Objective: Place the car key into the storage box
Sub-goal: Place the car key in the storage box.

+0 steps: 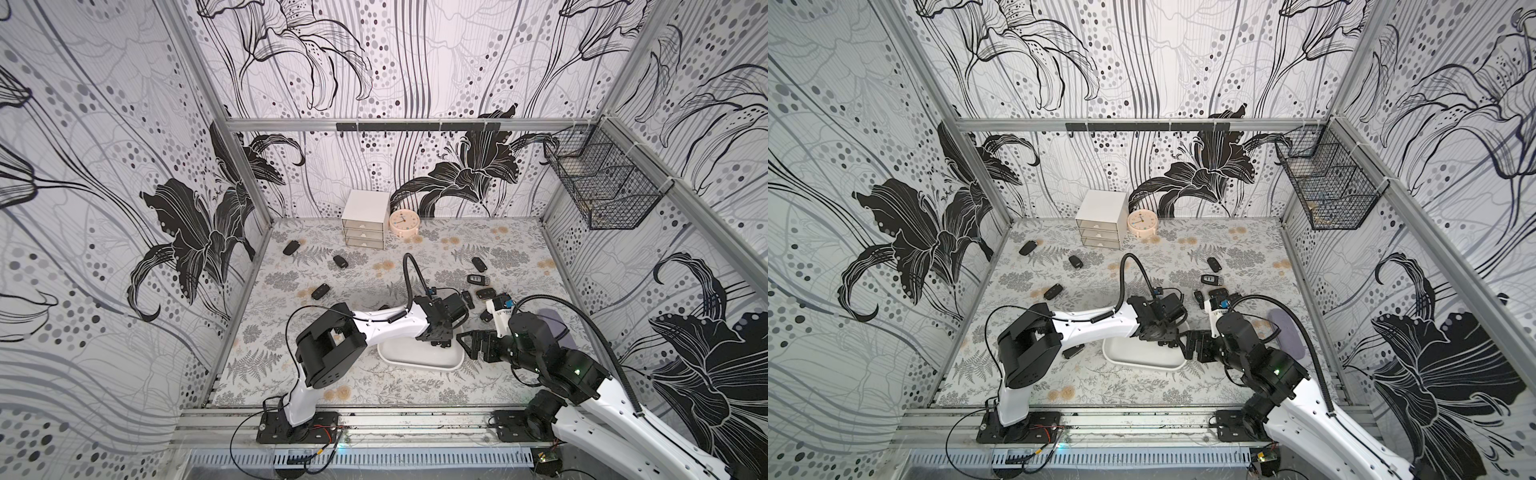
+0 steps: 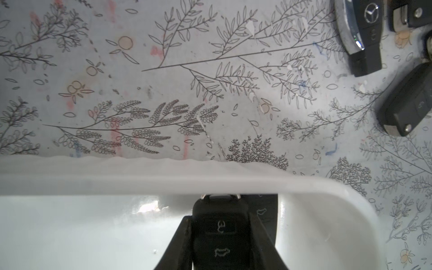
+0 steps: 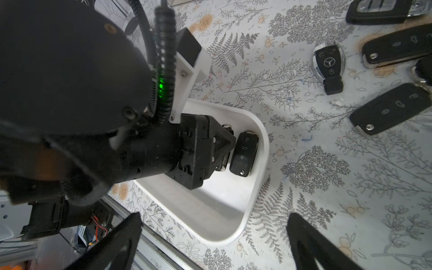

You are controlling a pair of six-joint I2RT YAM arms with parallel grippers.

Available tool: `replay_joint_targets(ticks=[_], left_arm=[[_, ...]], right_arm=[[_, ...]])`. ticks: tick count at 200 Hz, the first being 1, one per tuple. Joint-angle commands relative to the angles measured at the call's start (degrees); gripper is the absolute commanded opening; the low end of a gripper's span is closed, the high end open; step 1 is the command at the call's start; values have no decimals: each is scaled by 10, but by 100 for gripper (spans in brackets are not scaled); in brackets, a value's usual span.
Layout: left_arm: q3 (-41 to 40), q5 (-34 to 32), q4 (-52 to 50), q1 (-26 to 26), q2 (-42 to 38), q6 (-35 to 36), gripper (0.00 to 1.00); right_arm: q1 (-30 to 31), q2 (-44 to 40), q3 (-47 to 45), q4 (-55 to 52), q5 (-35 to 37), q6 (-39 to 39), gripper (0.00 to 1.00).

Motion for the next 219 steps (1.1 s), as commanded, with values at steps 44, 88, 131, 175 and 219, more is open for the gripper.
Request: replay_joint_targets(ticks=[44,88,131,175,219], left_arm=[[22,-28,-14,-2,18,4,28],[29,-32,-20,-3,22,15,29],[40,-24,-19,-3,37,21,33],[40,-18,-13,-3,41,21,37],[40,-15,-10,-2,39,18,48]], right_arm=[[-2,-12,-12,-12,9,10,100],[-2,-8,-13,-11,11,11,100],[-2,-5,-13,-11,12,11,100],[-2,-1,-14,-11,14,10,100],[-2,4,-12,-10,12,6,100]])
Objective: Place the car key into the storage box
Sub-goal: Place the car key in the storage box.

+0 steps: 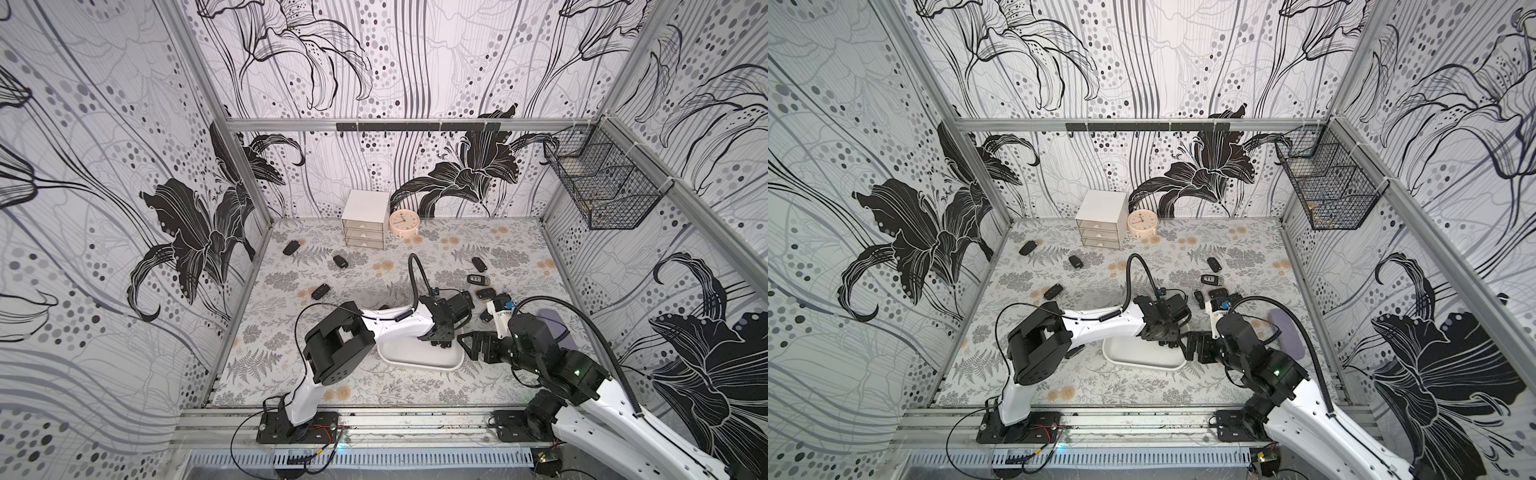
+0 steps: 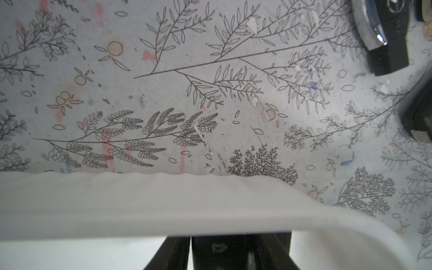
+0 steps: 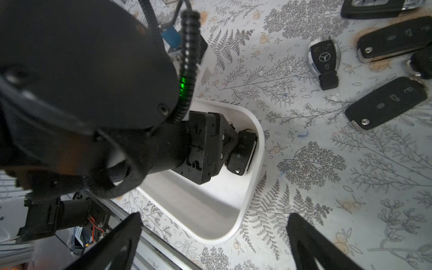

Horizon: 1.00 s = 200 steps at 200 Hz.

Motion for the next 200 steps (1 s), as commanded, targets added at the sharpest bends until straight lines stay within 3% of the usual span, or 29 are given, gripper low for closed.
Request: replay_joint_targets(ticks=[1,118,200], left_arm=[[12,-1,6,-2,7,2,48],[-12,-6,6,-1,-44,-17,47],[-51,11,29,-2,-42,-42,39]], right_arm=[[-2,1,-6,-5,7,2,100],[-2,8,-4,8,4,-3,100],[-2,13,-1,9,-3,-10,100]])
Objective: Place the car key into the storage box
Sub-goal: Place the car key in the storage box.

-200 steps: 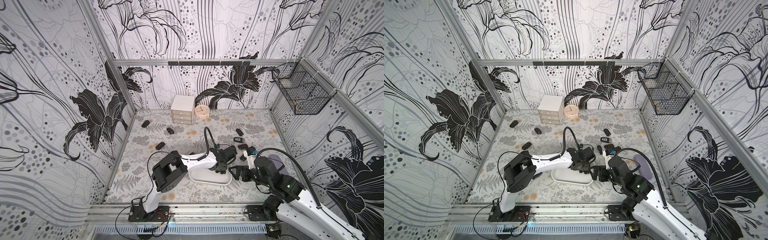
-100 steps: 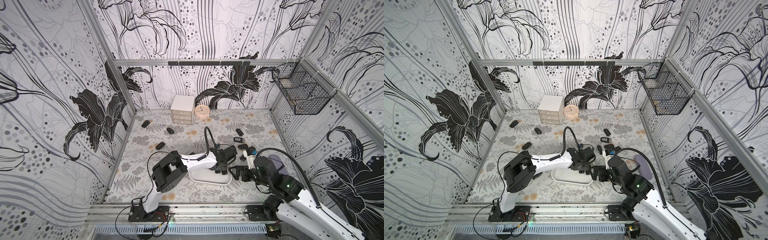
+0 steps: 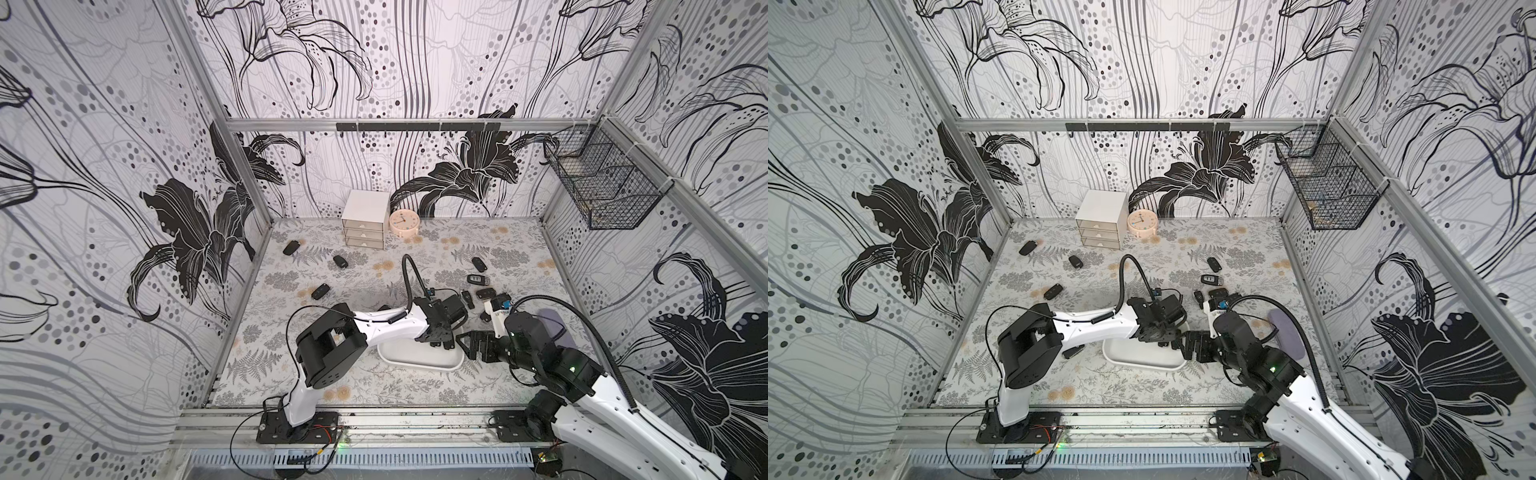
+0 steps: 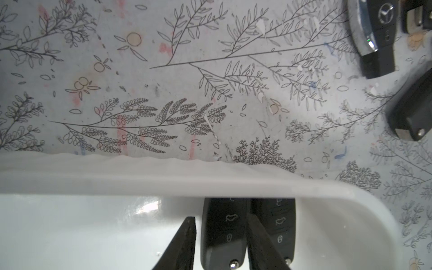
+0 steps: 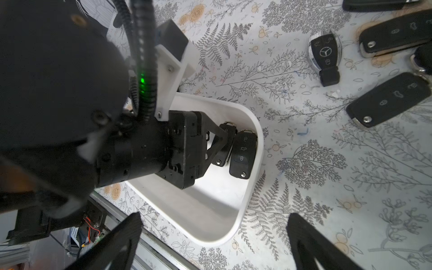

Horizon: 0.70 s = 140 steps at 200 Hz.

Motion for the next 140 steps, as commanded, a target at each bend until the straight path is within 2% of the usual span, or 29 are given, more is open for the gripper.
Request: replay_joint_targets(ticks=[1,104,140], left_arm=[[-8,4,9,-2,-6,-14,39],[-19,27,62,-2,-7,-12,37],[-19,19,51,-2,-16,-15,38]], right_arm=[[-2,-2,-2,3,-3,-9,100],[-2,-3,-2,-2,-1,-13,100],[-2,-4,-2,-1,3,-13,100]])
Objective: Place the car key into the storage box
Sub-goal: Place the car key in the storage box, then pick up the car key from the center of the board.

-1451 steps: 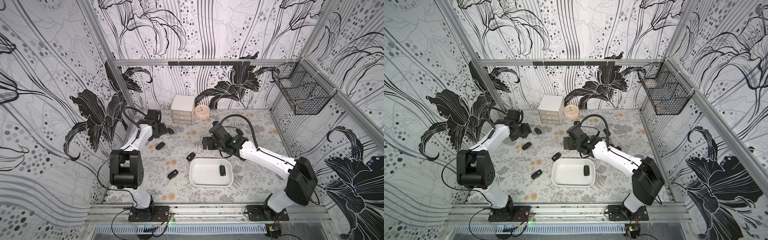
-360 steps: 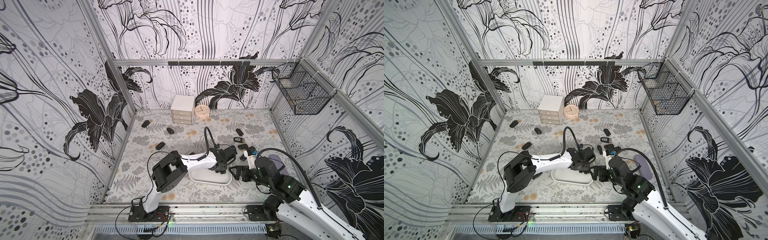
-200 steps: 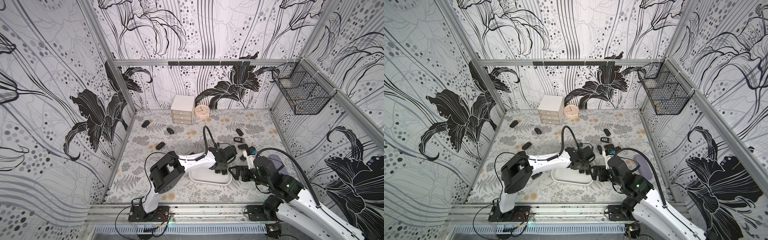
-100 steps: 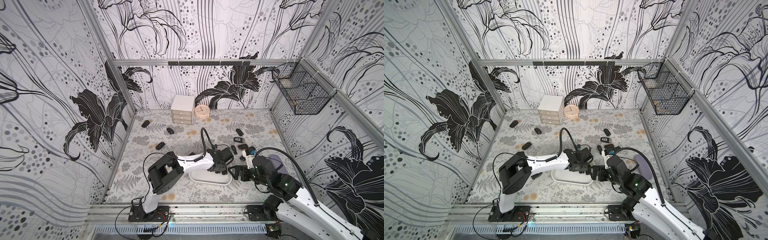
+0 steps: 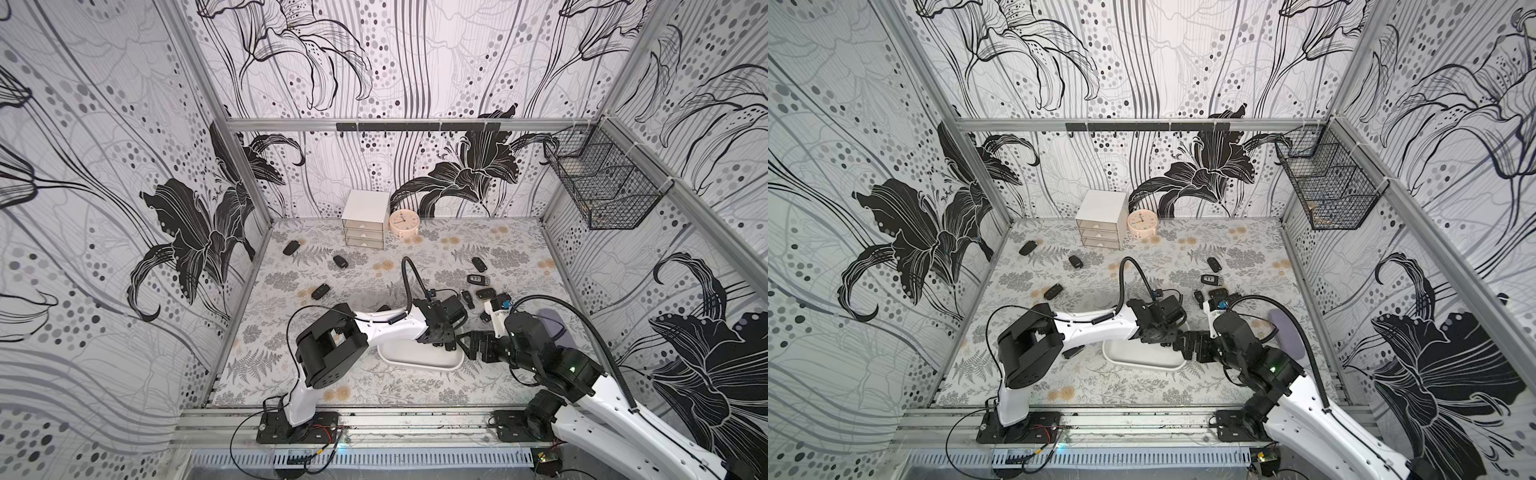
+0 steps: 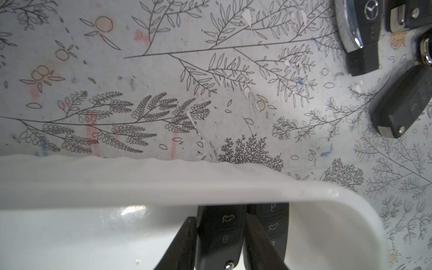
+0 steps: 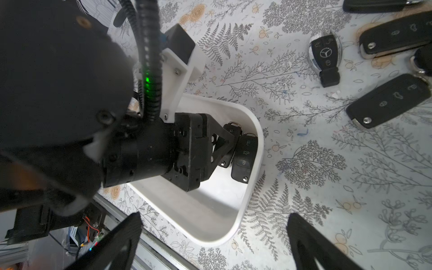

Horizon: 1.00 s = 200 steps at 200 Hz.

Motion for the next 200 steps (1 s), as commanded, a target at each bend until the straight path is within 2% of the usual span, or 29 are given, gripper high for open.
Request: replay_joint_targets(ticks=[1,56,97,125,142,163,179,187,200], left_arm=[[-6,-5,8,-2,-17,-6,38],[-2,-42,-30,1,-68,-1,46],[-22,-56,-32,22,-126,23,48],[-47,-34,-23,57,-173,44,50],[-65,-19,-14,85,-206,55,55],[-82,-2,-10,110,-247,71,68],[-92,-18,-20,124,-276,73,91],[-99,-16,-19,131,-289,83,98],[-108,-17,-21,141,-313,102,99]], right_arm=[[-2,-4,-2,0,3,-9,100],[-2,2,14,-7,35,-9,100],[-2,20,30,-11,108,1,100],[-2,54,61,-39,171,26,100],[-2,85,82,-47,189,32,100],[-3,124,104,-59,225,58,100],[-8,163,127,-73,239,78,100],[-14,186,139,-83,244,91,100],[-27,225,157,-99,240,106,100]])
